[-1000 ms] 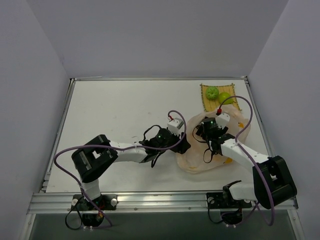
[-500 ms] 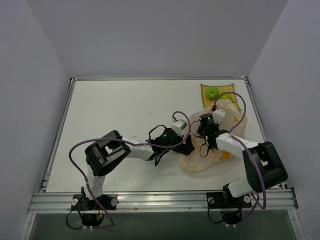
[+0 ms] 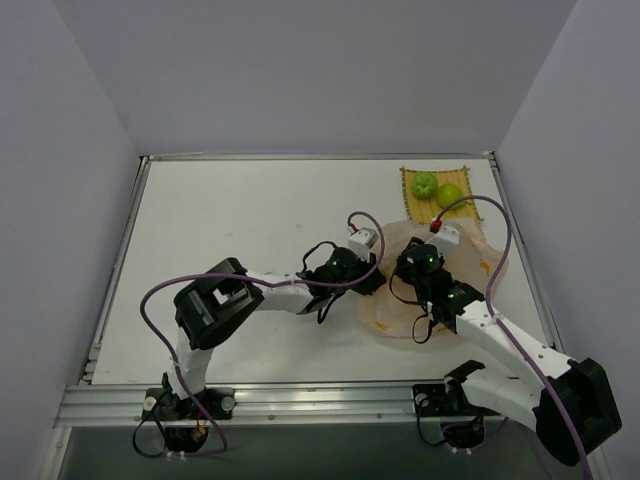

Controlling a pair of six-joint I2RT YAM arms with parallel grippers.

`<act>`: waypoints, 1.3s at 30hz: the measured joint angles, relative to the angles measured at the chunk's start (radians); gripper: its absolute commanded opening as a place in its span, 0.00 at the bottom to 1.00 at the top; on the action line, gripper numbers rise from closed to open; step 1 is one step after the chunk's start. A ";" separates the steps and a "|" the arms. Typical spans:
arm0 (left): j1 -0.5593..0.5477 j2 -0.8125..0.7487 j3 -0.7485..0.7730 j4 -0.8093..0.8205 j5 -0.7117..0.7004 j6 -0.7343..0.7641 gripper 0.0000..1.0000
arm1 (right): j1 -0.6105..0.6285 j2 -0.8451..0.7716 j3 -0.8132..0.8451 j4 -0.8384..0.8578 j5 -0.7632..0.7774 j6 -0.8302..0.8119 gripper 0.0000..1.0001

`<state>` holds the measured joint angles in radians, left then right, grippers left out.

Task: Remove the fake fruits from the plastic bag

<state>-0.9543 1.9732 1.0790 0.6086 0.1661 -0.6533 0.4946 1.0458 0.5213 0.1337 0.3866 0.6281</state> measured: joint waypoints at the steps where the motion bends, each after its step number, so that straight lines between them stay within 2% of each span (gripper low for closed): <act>1: 0.000 0.000 0.000 0.000 -0.005 0.002 0.02 | 0.006 -0.014 0.000 -0.011 0.002 0.000 0.09; 5: 0.002 -0.012 -0.023 0.000 -0.037 0.004 0.02 | 0.011 -0.094 0.000 -0.083 0.020 -0.001 0.10; 12: 0.008 -0.095 -0.083 -0.032 -0.090 0.014 0.02 | 0.019 -0.143 0.001 -0.245 0.016 0.003 0.09; 15: 0.015 -0.105 -0.082 -0.036 -0.101 0.014 0.02 | 0.036 -0.239 0.012 -0.317 -0.019 0.013 0.09; 21: 0.025 -0.101 -0.060 -0.089 -0.112 0.021 0.02 | 0.064 -0.371 0.119 -0.438 -0.143 0.024 0.09; 26: 0.043 -0.101 -0.040 -0.096 -0.113 0.023 0.02 | 0.070 -0.485 0.188 -0.531 -0.160 0.030 0.08; 31: 0.067 -0.114 -0.040 -0.110 -0.112 0.019 0.02 | 0.070 -0.480 0.217 -0.607 -0.164 0.047 0.08; 39: 0.079 -0.218 -0.043 -0.117 -0.116 -0.003 0.02 | 0.076 -0.459 0.225 -0.738 -0.179 0.080 0.05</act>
<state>-0.8753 1.7550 1.0355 0.4911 0.0502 -0.6559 0.5709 0.5865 0.7464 -0.6044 0.2077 0.7086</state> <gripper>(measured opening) 0.028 0.355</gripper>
